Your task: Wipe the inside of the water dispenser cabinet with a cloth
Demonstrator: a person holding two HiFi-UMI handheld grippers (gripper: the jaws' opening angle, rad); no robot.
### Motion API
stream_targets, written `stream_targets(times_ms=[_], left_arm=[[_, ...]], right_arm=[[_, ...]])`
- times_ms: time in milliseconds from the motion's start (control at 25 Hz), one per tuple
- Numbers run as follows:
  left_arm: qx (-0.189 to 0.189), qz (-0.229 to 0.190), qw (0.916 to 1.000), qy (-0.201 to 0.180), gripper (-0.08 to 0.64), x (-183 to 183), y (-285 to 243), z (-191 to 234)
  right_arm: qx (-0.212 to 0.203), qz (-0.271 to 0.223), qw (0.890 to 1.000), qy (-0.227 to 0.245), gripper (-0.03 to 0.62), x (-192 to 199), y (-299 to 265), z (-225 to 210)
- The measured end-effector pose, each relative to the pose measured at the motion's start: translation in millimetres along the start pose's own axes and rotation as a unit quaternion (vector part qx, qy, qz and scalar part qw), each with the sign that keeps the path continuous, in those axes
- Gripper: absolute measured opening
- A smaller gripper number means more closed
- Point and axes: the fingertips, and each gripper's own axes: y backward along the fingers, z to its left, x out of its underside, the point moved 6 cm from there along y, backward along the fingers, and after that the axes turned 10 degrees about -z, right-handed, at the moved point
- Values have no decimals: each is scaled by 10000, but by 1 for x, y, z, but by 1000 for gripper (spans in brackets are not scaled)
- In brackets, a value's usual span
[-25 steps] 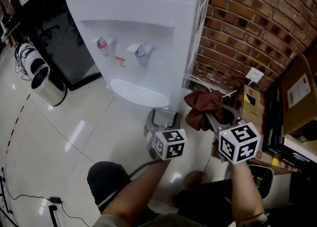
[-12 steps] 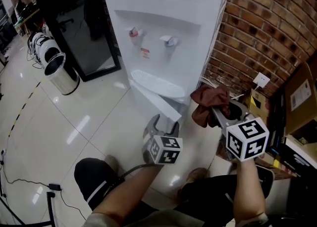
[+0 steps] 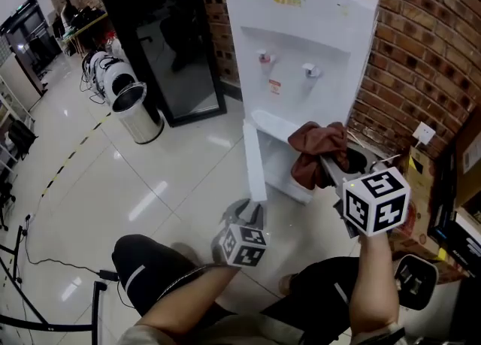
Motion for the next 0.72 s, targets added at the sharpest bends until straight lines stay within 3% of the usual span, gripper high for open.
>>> stream_targets(times_ms=[200, 360, 440, 560, 720], left_arm=[[-485, 48, 9982, 357, 73, 28, 18, 53], [-582, -88, 9954, 751, 62, 44, 22, 87], [-530, -184, 9938, 960, 76, 45, 26, 101], [-210, -503, 9909, 1229, 160, 35, 41, 105], [193, -725, 9923, 987, 237, 7, 44, 92]], right_arm=[[-172, 272, 9988, 364, 123, 7, -30, 35], [-450, 667, 9957, 458, 124, 26, -57, 55], [-588, 735, 9943, 508, 124, 22, -70, 64], [-838, 471, 9942, 480, 124, 6, -77, 84], [-946, 253, 9948, 279, 124, 1, -90, 89]])
